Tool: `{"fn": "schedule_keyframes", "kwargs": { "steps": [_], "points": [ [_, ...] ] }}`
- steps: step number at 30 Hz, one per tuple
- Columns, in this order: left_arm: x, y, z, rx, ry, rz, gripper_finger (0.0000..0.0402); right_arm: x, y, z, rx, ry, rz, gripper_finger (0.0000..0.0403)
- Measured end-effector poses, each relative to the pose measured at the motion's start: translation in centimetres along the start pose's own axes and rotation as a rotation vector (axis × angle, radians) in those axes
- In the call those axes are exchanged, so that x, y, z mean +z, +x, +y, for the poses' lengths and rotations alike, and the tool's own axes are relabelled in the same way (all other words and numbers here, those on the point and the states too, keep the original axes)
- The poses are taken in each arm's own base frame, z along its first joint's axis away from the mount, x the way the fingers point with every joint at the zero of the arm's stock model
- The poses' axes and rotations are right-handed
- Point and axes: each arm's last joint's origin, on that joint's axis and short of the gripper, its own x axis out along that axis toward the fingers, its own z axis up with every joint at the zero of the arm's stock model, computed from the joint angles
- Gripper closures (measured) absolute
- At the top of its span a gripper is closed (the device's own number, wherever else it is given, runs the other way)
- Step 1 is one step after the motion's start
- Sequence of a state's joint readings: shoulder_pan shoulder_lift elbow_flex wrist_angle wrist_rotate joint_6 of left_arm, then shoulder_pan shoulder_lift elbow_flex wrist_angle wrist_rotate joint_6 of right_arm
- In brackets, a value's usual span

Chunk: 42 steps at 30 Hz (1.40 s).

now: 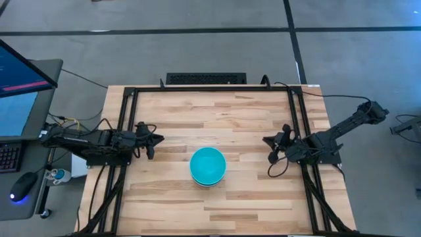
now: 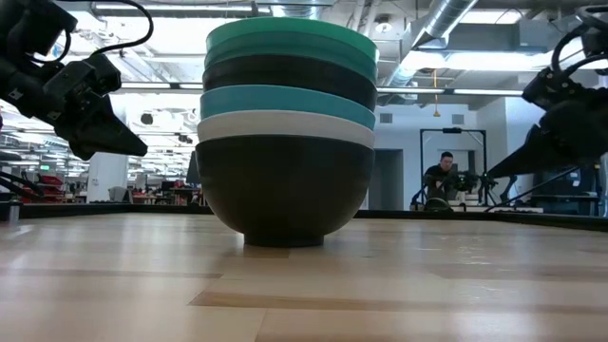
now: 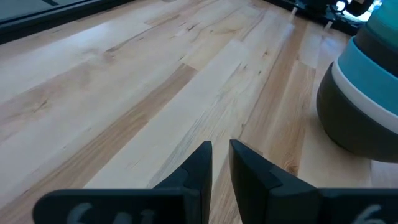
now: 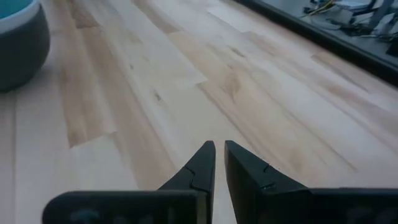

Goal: Nest bowls inside each other
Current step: Return to Home Position

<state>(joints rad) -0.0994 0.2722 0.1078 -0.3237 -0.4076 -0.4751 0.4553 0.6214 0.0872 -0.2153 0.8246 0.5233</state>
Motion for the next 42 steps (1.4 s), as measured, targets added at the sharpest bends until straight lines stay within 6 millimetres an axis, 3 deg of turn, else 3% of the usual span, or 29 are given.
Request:
{"fn": "schedule_keyframes", "kwargs": {
  "steps": [42],
  "points": [
    [-0.01, 0.01, 0.0, 0.0, 0.0, 0.001, 0.0356, -0.02, 0.0, 0.06, 0.021, 0.001, 0.012, 0.0344]
  ]
}}
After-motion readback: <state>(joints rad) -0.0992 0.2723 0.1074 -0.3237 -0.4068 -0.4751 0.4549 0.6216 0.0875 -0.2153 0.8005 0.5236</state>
